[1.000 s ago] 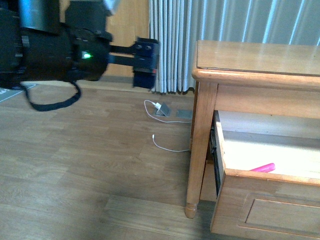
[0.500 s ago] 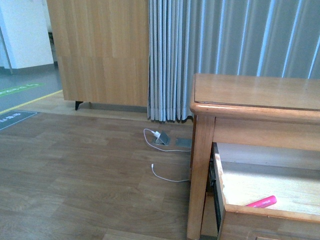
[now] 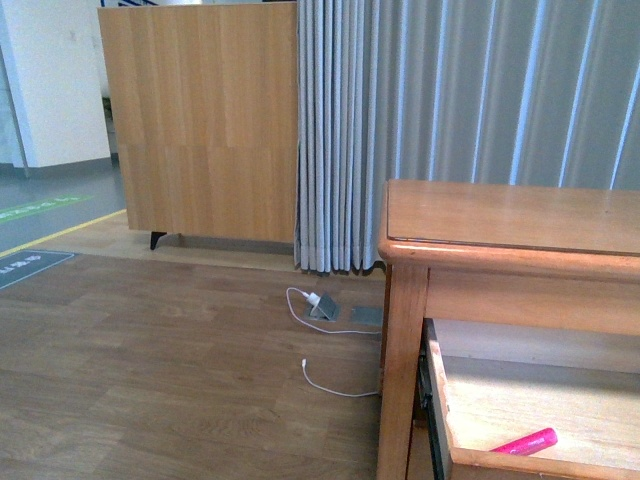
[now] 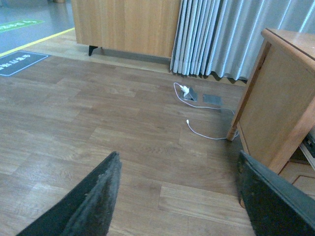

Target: Place pink marker in drawer with both arms

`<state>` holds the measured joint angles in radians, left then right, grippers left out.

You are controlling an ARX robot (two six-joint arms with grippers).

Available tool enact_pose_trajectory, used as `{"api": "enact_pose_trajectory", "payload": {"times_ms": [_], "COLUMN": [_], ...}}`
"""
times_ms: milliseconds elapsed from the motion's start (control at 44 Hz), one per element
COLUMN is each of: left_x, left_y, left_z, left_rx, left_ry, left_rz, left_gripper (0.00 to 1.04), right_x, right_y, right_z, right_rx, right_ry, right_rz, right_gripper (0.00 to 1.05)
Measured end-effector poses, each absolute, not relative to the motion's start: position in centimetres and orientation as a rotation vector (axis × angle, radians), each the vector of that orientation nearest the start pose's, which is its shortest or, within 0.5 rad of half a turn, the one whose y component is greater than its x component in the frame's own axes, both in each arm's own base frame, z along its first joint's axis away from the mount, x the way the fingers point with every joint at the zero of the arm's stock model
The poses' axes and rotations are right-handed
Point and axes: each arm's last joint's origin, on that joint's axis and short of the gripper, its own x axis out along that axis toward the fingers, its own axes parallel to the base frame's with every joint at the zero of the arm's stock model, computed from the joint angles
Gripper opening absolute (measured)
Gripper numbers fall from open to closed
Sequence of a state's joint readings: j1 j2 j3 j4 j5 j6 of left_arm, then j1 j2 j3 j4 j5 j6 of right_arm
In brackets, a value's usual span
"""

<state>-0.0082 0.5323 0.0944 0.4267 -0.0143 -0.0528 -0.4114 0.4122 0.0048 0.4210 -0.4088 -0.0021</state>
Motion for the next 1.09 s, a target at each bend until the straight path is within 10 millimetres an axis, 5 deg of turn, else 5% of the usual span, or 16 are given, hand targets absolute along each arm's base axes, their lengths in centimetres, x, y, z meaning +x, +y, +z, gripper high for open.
{"api": "enact_pose_trajectory", "payload": {"times_ms": [318, 1091], "left_x": [12.3, 9.7], "left_y": [0.0, 0.0], "left_z": [17.6, 17.1], "left_rx": [-0.010, -0.006], "left_ry": [0.002, -0.015], "left_rz": [0.000, -0.003], "left_gripper": [0.05, 0.04], "right_x": [11.6, 11.6], "right_y": [-3.8, -3.8], "right_z": [16.9, 16.9], "right_rx": [-0.007, -0.007], "right_ry": [-0.012, -0.012], "right_rz": [-0.003, -0.003], "right_gripper": [0.96, 0.96]}}
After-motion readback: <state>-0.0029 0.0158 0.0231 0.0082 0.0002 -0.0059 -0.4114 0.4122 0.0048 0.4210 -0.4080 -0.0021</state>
